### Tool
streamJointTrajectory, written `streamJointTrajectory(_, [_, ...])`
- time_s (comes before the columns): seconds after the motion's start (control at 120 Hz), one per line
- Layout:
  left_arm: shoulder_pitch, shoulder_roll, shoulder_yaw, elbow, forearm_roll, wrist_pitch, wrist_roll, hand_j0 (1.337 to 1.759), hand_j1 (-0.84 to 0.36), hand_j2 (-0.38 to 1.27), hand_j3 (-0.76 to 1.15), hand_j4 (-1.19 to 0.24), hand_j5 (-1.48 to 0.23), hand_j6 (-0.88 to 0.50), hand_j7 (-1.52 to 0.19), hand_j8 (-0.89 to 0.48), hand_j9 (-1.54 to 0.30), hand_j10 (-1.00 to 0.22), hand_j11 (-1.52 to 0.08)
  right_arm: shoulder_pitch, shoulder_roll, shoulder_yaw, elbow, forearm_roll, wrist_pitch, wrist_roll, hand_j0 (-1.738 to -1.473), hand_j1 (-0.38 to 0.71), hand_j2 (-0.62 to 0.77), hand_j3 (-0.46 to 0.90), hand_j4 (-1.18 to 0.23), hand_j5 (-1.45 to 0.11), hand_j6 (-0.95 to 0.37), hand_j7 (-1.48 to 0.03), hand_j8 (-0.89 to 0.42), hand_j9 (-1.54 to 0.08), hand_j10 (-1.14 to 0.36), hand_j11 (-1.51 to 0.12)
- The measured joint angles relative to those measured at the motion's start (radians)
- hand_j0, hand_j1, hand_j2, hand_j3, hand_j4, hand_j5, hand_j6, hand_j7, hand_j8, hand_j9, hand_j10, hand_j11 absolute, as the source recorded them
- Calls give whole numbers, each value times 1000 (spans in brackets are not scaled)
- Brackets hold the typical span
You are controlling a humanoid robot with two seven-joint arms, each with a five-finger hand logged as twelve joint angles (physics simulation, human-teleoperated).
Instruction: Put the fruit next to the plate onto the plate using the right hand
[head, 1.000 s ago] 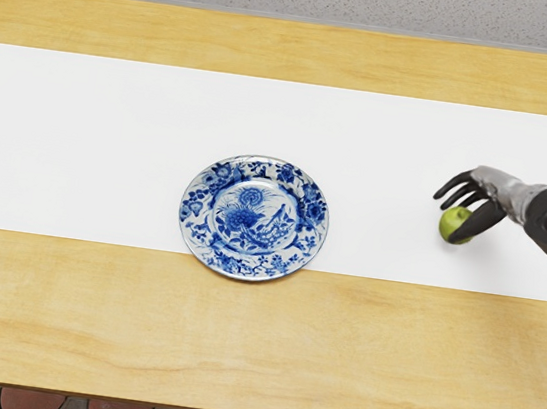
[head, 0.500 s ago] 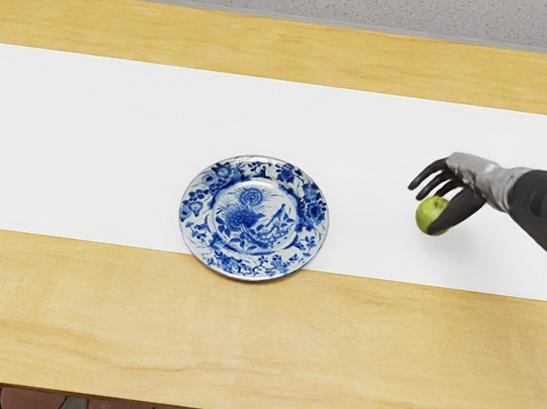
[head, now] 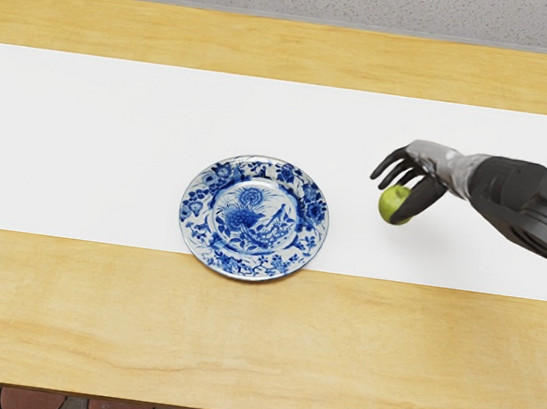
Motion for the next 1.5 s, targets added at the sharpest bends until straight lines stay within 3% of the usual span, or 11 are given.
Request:
streamJointTrajectory(0.758, [0,0,0,0,0,0,1,1658,341,1,0,-7,-9,-7,-9,-7,-9,-7,-9,28,194,23,-8,45,-124,-58,-1658,222,66,0,-515,-689,-520,-679,-432,-680,-532,-681])
streamJointTrajectory(1.117, [0,0,0,0,0,0,0,1658,341,1,0,-7,-9,-7,-9,-7,-9,-7,-9,24,300,50,-25,54,-196,-96,-1658,230,-38,0,-498,-658,-501,-653,-447,-654,-495,-653])
streamJointTrajectory(1.342, [0,0,0,0,0,0,0,1658,341,1,0,-7,-9,-7,-9,-7,-9,-7,-9,9,337,72,-37,55,-294,-100,-1658,-89,-23,0,-222,-292,-224,-291,-205,-291,-222,-291])
streamJointTrajectory(1.5, [0,0,0,0,0,0,0,1658,341,1,0,-7,-9,-7,-9,-7,-9,-7,-9,15,292,68,-37,65,-303,-122,-1658,-229,-11,0,-103,-135,-104,-135,-96,-135,-103,-135])
